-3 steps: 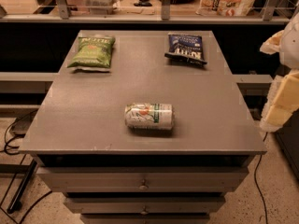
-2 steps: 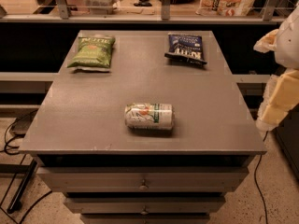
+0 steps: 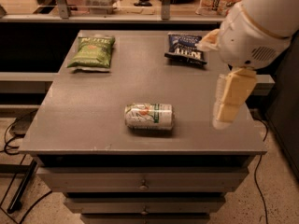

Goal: Place 7up can upright

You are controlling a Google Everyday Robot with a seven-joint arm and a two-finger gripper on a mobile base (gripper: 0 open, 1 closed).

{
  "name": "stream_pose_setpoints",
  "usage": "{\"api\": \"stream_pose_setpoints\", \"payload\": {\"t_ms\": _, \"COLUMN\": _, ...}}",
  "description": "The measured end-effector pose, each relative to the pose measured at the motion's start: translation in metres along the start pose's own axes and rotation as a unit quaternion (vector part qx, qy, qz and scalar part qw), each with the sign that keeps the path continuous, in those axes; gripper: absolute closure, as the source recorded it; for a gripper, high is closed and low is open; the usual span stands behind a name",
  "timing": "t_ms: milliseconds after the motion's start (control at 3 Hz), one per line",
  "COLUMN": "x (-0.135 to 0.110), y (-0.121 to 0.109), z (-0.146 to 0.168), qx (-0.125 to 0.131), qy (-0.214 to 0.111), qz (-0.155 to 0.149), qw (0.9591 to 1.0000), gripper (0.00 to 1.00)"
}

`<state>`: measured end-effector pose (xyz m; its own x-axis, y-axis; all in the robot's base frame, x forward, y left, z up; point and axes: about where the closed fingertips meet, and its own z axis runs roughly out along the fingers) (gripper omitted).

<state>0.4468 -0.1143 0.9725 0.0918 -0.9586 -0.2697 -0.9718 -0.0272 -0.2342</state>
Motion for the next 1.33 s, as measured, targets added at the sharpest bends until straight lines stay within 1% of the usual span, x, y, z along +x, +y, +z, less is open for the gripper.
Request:
{"api": "stream_pose_setpoints", "payload": {"t_ms": 333, "x": -0.007, "y": 0.0, "z": 0.001, "qx": -0.002, "qy": -0.006, "qz": -0.008, "qw": 0.9999, "gripper": 0.0}}
{"api": "stream_pose_setpoints", "payload": {"t_ms": 667, "x": -0.017, "y": -0.004, "z": 0.009, "qx": -0.004, "qy": -0.009, "qz": -0.009, "qw": 0.9999, "gripper": 0.0}}
{"api": "stream_pose_setpoints", "payload": {"t_ms": 1000, "x": -0.048, "y": -0.014, "z": 0.031, "qx": -0.008, "qy": -0.015, "qz": -0.031, "qw": 0.9994, "gripper": 0.0}}
{"api": "stream_pose_setpoints", "payload": {"t_ms": 1333, "x": -0.082, "y": -0.022, "z": 0.059, "qx": -0.011, "qy": -0.009, "qz": -0.057, "qw": 0.9983, "gripper": 0.0}}
